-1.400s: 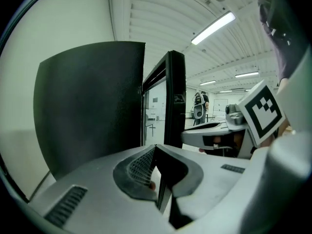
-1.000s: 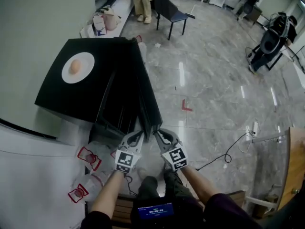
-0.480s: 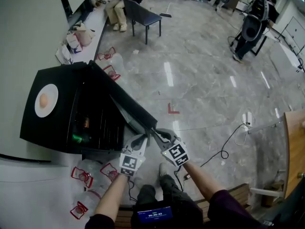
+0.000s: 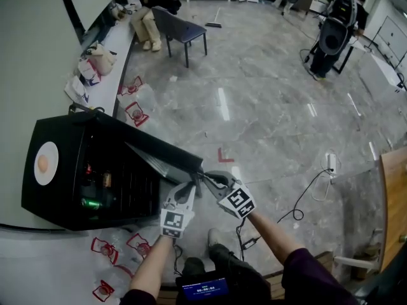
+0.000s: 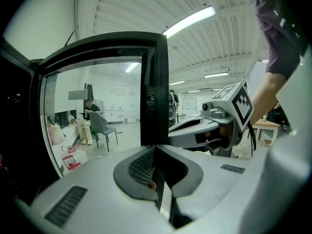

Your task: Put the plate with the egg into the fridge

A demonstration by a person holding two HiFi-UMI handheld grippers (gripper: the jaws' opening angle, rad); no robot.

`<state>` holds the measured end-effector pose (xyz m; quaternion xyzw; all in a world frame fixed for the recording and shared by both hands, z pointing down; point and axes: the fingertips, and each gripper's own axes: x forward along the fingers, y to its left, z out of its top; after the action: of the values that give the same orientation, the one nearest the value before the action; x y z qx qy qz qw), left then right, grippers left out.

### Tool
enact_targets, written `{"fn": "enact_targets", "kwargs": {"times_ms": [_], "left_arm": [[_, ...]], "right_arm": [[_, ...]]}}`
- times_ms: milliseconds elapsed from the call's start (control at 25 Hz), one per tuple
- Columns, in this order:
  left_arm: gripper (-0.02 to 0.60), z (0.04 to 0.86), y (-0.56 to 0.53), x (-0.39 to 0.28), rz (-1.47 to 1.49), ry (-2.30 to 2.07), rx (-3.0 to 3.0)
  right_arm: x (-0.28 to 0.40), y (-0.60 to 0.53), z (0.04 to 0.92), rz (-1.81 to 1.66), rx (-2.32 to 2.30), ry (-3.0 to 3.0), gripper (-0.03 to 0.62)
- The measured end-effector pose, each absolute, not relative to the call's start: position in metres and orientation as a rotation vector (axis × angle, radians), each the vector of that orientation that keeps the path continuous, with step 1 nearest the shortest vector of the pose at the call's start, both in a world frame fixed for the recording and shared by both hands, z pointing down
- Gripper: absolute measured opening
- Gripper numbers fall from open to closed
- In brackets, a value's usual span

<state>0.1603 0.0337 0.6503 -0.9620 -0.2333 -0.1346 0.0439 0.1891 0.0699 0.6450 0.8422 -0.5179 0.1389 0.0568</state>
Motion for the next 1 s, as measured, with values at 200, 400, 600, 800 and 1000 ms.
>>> {"fn": "enact_targets", "kwargs": {"times_ms": [200, 400, 600, 800, 1000], "left_arm": [[0.009, 0.648, 0.045, 0.183, -0.413, -0.683, -2.948], [0.009, 0.645, 0.053, 0.195, -0.405, -0.658, -2.951], [0.009, 0.63, 0.049, 0.187, -0.378, -0.631, -2.944], [0.009, 0.581, 0.026, 0.163, -0.284, -0.541, -2.891], [0.009, 0.51, -0.021, 0.127, -0.217, -0.37, -2.769]], "right_arm": [[0.198, 0.11, 0.643, 0.406, 2.585, -1.529, 0.029], [0.197, 0.125, 0.642, 0.398, 2.588, -1.51, 0.008], [0.192, 0.122, 0.625, 0.349, 2.582, -1.544, 0.008], [0.178, 0.096, 0.586, 0.296, 2.528, -1.676, 0.008], [0.151, 0.034, 0.52, 0.154, 2.405, -1.86, 0.008]]}}
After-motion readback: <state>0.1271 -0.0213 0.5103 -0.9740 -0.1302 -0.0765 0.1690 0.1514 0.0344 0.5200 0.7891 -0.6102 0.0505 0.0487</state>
